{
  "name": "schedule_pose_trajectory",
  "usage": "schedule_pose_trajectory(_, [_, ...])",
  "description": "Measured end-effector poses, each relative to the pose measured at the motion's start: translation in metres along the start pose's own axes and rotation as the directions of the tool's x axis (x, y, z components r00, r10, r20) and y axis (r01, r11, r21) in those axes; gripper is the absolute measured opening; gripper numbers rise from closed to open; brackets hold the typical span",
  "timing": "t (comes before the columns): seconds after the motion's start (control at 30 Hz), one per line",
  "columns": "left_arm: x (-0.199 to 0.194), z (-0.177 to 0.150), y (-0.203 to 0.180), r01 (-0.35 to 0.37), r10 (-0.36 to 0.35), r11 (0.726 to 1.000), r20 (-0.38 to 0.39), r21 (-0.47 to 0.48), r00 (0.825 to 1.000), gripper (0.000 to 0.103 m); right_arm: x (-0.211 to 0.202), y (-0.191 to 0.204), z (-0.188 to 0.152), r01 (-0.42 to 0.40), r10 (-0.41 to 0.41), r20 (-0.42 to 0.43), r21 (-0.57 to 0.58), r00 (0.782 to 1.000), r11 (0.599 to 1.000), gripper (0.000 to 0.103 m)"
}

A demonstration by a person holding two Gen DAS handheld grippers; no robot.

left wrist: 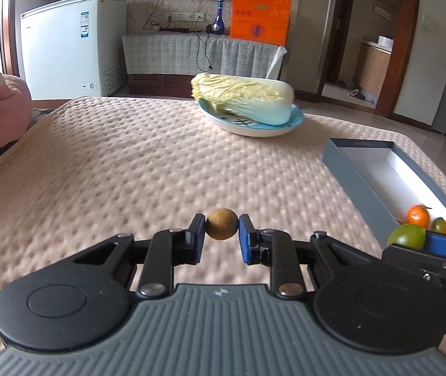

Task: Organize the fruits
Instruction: 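Carry the brown fruit and the green fruit over the grey box with both tools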

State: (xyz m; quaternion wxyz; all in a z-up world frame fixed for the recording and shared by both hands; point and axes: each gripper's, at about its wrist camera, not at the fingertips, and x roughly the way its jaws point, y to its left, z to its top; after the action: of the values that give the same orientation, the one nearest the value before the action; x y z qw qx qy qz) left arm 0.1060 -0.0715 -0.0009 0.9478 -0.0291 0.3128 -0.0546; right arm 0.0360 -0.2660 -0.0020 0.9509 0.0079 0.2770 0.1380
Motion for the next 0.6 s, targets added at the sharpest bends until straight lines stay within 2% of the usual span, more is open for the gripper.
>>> schedule_pose_trajectory(0.37, [-0.024,-0.009,-0.042,0.039,-0.039,0.999,0.007,0.038,0.999,0.027,-0.058,-0.018,-0.021,0.026,-0.028,0.027,0.050,0.999,0.998,0.027])
schedule_pose_trajectory(0.6, [-0.023,-0.005,-0.058,0.062,-0.062,0.997,0.011,0.041,0.998,0.027,-0.070,-0.031,-0.030,0.045,-0.046,0.020,0.038,0.999,0.998,0.027])
